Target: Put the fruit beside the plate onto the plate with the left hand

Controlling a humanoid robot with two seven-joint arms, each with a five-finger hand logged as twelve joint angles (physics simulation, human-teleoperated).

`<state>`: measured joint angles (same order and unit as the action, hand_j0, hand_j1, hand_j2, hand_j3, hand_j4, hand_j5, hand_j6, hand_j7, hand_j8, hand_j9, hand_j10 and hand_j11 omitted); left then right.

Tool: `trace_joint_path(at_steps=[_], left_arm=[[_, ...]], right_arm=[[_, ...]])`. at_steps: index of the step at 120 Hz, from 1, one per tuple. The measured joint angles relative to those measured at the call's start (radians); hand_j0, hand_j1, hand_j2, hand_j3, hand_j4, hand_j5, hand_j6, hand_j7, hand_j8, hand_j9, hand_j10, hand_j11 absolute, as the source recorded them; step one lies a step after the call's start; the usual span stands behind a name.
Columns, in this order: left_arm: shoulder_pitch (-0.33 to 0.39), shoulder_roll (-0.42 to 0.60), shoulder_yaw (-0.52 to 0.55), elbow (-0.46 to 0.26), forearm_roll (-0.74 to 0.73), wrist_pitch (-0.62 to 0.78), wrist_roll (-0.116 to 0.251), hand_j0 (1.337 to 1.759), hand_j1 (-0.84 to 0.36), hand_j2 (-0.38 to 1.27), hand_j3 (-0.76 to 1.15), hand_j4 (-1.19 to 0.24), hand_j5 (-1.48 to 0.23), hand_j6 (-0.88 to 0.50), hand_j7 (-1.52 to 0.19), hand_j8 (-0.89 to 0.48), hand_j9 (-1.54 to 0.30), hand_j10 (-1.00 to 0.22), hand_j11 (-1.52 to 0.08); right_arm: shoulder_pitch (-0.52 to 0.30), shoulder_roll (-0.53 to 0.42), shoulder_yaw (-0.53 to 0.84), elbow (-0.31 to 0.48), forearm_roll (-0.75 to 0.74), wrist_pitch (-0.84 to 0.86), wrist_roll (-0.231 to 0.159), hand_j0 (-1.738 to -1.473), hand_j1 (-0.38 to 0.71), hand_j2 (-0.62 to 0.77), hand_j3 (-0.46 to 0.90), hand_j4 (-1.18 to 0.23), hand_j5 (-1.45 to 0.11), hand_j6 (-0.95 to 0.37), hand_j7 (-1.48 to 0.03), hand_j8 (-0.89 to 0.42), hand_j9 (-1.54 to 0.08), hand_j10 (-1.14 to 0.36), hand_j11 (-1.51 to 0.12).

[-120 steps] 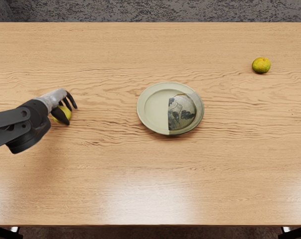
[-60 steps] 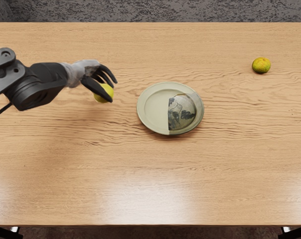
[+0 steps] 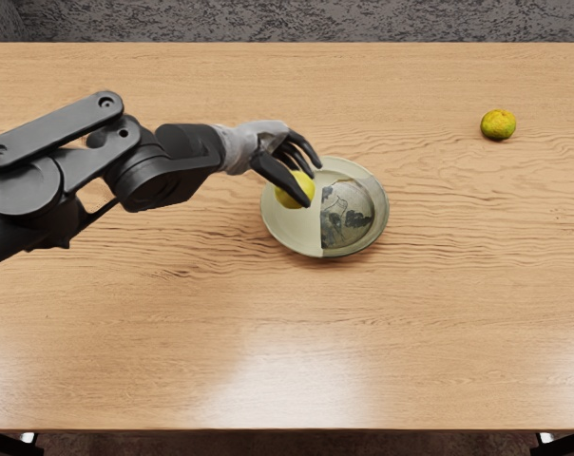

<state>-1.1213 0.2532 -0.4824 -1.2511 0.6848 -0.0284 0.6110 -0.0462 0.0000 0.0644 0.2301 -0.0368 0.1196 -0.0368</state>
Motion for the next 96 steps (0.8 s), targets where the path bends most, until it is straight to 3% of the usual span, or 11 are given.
trace_joint_path(at_steps=[26, 42, 60, 85, 96], left_arm=[[-0.015, -0.086, 0.070, 0.106, 0.007, -0.001, 0.000, 1.658, -0.36, 0.40, 0.00, -0.64, -0.89, -0.65, -0.90, -0.38, -0.88, -0.45, -0.86], [-0.055, -0.100, 0.115, 0.123, 0.014, 0.000, 0.000, 1.658, -0.10, 0.22, 0.00, -0.40, -0.55, -0.40, -0.55, -0.26, -0.54, -0.29, -0.53], [-0.103, -0.085, 0.115, 0.124, 0.003, -0.068, 0.000, 1.658, 0.12, 0.11, 0.00, -0.20, -0.28, -0.20, -0.28, -0.14, -0.28, -0.15, -0.27], [-0.089, 0.122, -0.015, 0.121, -0.197, -0.425, 0.000, 1.658, 0.26, 0.04, 0.00, -0.08, -0.11, -0.08, -0.11, -0.06, -0.11, -0.06, -0.11], [-0.080, 0.237, -0.055, 0.121, -0.349, -0.517, 0.000, 1.658, 0.29, 0.03, 0.00, -0.06, -0.07, -0.06, -0.07, -0.04, -0.07, -0.04, -0.07]], right_arm=[[0.000, 0.000, 0.000, 0.000, 0.000, 0.000, 0.000, -1.658, -0.33, 0.00, 0.00, -0.01, -0.02, -0.01, -0.02, -0.01, -0.02, -0.01, -0.02], [0.000, 0.000, 0.000, 0.000, 0.000, 0.000, 0.000, -1.658, -0.33, 0.00, 0.00, -0.01, -0.02, -0.01, -0.02, -0.01, -0.02, -0.01, -0.02], [0.000, 0.000, 0.000, 0.000, 0.000, 0.000, 0.000, -1.658, -0.33, 0.00, 0.00, -0.01, -0.02, -0.01, -0.02, -0.01, -0.02, -0.01, -0.02], [0.000, 0.000, 0.000, 0.000, 0.000, 0.000, 0.000, -1.658, -0.33, 0.00, 0.00, -0.01, -0.02, -0.01, -0.02, -0.01, -0.02, -0.01, -0.02], [0.000, 0.000, 0.000, 0.000, 0.000, 0.000, 0.000, -1.658, -0.33, 0.00, 0.00, -0.01, -0.02, -0.01, -0.02, -0.01, -0.02, -0.01, -0.02]])
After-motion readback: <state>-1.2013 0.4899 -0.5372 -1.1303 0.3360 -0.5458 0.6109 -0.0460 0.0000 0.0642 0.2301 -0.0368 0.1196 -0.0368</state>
